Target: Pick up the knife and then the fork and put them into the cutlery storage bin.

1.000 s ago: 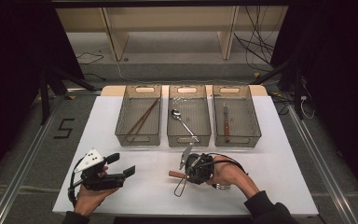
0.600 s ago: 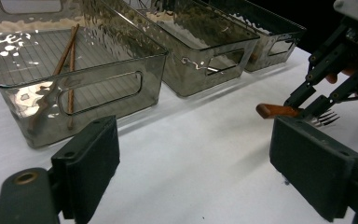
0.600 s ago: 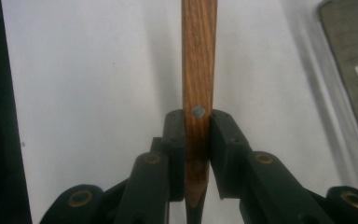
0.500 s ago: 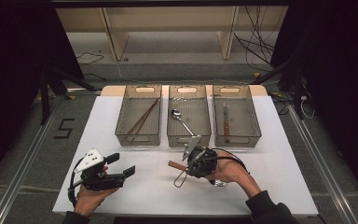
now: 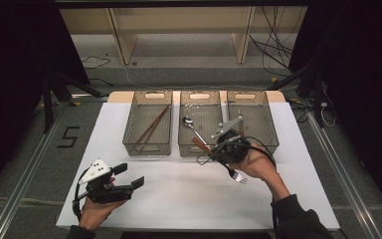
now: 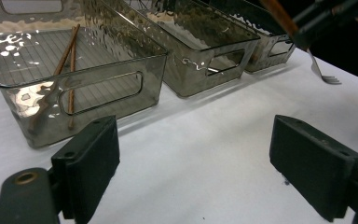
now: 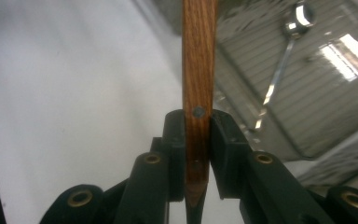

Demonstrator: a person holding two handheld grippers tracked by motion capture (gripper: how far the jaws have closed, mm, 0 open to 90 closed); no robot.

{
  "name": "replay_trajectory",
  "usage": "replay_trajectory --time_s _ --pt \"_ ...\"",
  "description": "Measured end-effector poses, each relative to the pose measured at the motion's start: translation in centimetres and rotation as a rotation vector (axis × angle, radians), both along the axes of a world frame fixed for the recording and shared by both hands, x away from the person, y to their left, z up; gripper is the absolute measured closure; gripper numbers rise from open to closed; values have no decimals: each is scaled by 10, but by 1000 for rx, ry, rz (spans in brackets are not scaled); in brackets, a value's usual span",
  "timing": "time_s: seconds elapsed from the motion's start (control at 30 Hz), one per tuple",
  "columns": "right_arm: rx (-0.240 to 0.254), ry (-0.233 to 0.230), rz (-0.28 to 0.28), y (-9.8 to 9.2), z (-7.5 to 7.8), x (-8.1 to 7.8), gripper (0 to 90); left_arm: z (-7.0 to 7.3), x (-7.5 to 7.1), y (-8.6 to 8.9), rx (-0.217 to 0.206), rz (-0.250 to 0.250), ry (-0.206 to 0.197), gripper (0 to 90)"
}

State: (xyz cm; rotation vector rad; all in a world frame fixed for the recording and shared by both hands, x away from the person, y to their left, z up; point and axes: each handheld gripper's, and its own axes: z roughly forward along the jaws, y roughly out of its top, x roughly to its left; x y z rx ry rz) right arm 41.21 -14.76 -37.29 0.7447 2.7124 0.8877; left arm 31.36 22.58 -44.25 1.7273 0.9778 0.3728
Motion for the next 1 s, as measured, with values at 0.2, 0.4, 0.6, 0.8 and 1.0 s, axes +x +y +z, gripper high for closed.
replay_trajectory --time_s 0.2,0.4,0.6,0.8,1.0 --pt "74 -12 -108 -20 15 15 775 0 0 0 1 -1 0 157" --pt "118 -30 -196 -37 24 30 775 0 0 0 0 1 1 157" --pt "166 -48 -264 -49 34 41 775 0 0 0 0 2 -1 157" --pt "201 -55 -318 -59 43 51 775 1 0 1 1 0 -4 156" --pt "226 -62 -381 -70 47 62 774 1 0 1 -3 2 -4 157"
